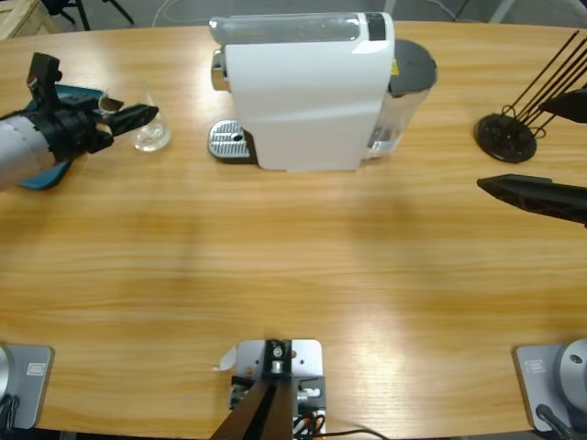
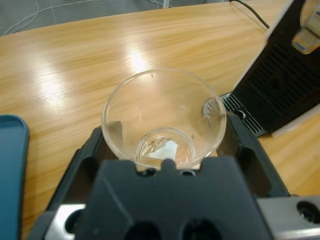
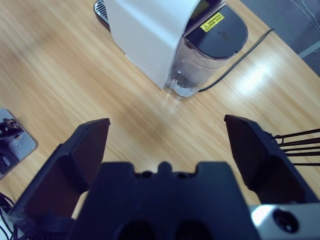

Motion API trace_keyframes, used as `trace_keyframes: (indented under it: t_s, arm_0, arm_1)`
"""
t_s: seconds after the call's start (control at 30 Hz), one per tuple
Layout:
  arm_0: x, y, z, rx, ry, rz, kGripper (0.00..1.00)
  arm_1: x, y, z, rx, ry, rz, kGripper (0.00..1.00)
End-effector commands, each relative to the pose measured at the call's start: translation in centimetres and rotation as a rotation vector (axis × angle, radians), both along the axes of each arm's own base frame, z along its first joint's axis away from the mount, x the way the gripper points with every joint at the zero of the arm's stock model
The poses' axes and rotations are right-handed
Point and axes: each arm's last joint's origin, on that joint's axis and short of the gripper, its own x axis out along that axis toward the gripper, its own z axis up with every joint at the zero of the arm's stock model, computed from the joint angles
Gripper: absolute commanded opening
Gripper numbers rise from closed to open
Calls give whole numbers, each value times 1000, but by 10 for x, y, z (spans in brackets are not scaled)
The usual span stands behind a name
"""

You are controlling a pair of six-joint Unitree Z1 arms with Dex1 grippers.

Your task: Pour coffee

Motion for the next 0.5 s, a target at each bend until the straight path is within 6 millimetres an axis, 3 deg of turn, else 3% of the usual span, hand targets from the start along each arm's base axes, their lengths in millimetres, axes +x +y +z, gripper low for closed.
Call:
trace_keyframes:
  t_s: [0.03,0.5]
  arm_0:
    - [20,-16,43,97,24,-96,315]
    - [21,-55,23,96,85,-330,315]
  arm_1:
    - [-10,-15,-4,6,0,-17,982]
    - [-28,-41,-8,-9,7,-20,982]
